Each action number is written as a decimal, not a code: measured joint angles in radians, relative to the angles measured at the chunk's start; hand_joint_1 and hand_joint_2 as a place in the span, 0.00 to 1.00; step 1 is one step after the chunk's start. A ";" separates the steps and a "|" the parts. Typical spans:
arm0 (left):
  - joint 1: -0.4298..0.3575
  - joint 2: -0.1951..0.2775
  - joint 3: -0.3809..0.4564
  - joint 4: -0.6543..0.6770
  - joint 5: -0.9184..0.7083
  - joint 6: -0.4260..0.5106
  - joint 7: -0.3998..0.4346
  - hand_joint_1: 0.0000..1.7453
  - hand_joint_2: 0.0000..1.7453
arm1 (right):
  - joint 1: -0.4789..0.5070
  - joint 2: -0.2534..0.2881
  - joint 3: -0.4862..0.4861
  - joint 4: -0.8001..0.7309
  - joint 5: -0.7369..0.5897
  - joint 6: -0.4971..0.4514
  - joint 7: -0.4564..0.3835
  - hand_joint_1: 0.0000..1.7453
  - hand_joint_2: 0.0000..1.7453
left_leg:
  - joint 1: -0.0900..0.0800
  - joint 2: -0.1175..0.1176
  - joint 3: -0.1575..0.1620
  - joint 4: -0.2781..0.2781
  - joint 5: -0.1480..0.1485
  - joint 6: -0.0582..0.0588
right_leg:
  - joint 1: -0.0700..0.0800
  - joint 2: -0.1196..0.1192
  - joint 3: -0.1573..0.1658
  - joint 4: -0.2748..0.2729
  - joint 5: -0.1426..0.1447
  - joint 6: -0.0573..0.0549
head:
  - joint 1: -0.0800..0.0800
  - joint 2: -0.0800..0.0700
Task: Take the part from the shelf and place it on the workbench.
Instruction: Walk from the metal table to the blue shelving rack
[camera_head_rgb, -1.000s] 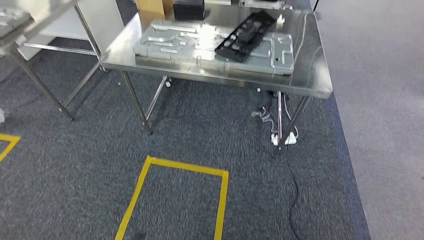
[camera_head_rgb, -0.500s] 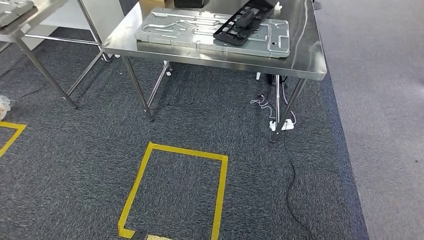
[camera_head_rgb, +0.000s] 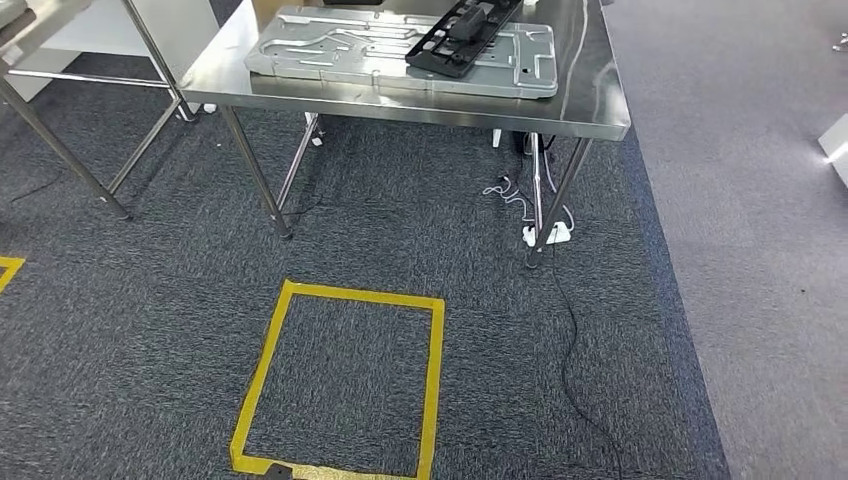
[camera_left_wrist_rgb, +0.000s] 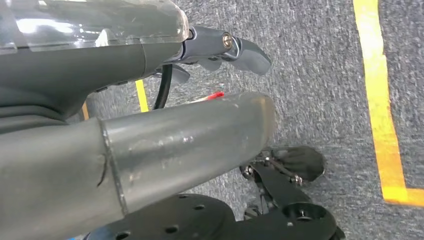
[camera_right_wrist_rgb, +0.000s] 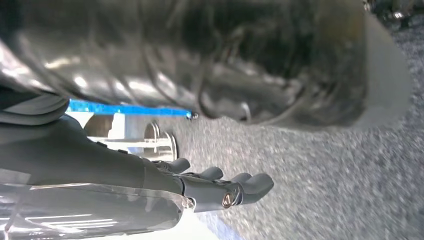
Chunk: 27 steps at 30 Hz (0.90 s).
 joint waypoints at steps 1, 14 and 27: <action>-0.001 0.000 0.000 0.000 -0.002 0.000 -0.002 0.00 0.00 | 0.001 0.000 -0.002 0.000 0.000 0.000 0.000 0.00 0.00 | 0.002 0.009 0.001 -0.006 0.003 0.007 | 0.000 -0.009 -0.011 0.020 -0.014 0.005 | 0.001 0.000; -0.005 0.001 0.001 0.000 -0.011 0.000 -0.006 0.00 0.00 | 0.002 0.001 -0.021 0.000 -0.001 0.000 -0.001 0.00 0.00 | -0.005 0.124 0.005 -0.008 0.003 -0.005 | 0.016 -0.103 -0.031 -0.004 0.036 -0.005 | 0.003 0.000; 0.006 0.003 0.005 0.000 -0.019 -0.004 -0.001 0.00 0.00 | 0.003 0.002 -0.038 0.001 0.016 0.000 0.013 0.00 0.00 | -0.003 -0.031 0.006 0.027 -0.017 0.002 | 0.014 0.042 -0.048 0.005 0.056 -0.033 | 0.001 0.000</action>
